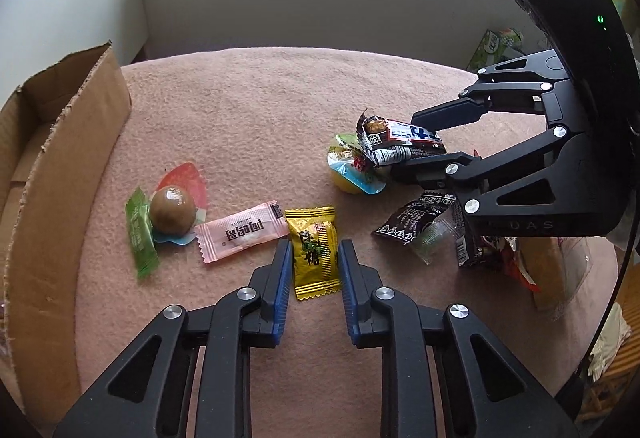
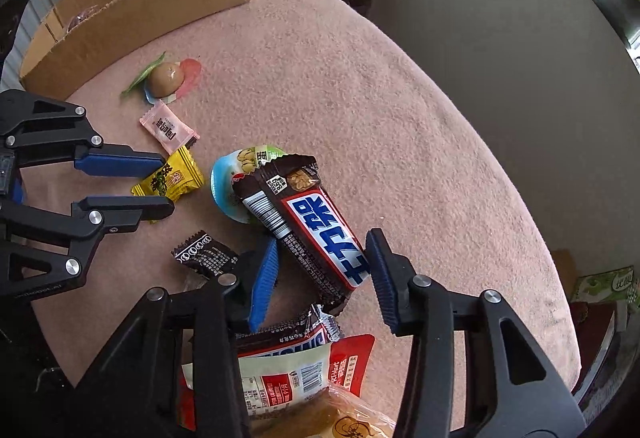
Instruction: Organize snacks
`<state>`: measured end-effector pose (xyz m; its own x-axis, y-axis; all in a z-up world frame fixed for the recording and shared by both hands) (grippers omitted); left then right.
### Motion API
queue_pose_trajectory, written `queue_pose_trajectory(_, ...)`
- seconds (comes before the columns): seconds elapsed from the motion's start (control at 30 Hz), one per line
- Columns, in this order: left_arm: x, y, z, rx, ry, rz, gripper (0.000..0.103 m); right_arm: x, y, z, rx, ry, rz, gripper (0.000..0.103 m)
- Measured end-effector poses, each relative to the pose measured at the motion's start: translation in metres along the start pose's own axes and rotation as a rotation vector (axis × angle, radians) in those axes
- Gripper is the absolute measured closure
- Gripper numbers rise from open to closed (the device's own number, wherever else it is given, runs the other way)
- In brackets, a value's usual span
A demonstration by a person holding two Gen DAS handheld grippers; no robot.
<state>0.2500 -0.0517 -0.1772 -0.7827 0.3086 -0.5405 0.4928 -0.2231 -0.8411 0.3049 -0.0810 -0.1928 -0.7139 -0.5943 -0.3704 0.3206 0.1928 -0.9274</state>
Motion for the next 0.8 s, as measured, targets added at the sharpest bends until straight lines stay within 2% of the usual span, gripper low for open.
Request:
queue_pose_trajectory(0.37,0.018,-0.016,-0.007,0.030,-0.027,0.027,0.083,0.008,-0.036,0.023,-0.026,0.166,0.093,0.062)
queue_pose_trajectory(0.53,0.024,-0.025,-0.006,0.042,-0.050,0.038,0.084,0.009,-0.052,0.031,-0.068,0.244,0.131,0.062)
queue_pose_trajectory(0.8,0.034,-0.065,-0.027,0.041,-0.078,0.095,0.084,0.009,-0.099,0.024,-0.113,0.291,0.205,0.062)
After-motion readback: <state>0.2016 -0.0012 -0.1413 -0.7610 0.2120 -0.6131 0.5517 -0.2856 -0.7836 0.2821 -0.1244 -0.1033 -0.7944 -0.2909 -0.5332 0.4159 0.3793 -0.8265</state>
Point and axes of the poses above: each gripper's, at about its wrist camera, not at the fingertips, and y roughly the way its jaws point, z to its right, x to its underside, the point moved 4 cm from there along y, roughly the way its jaws point, and after that the axes turned 13 degrees about y, right-handed, at the moved point
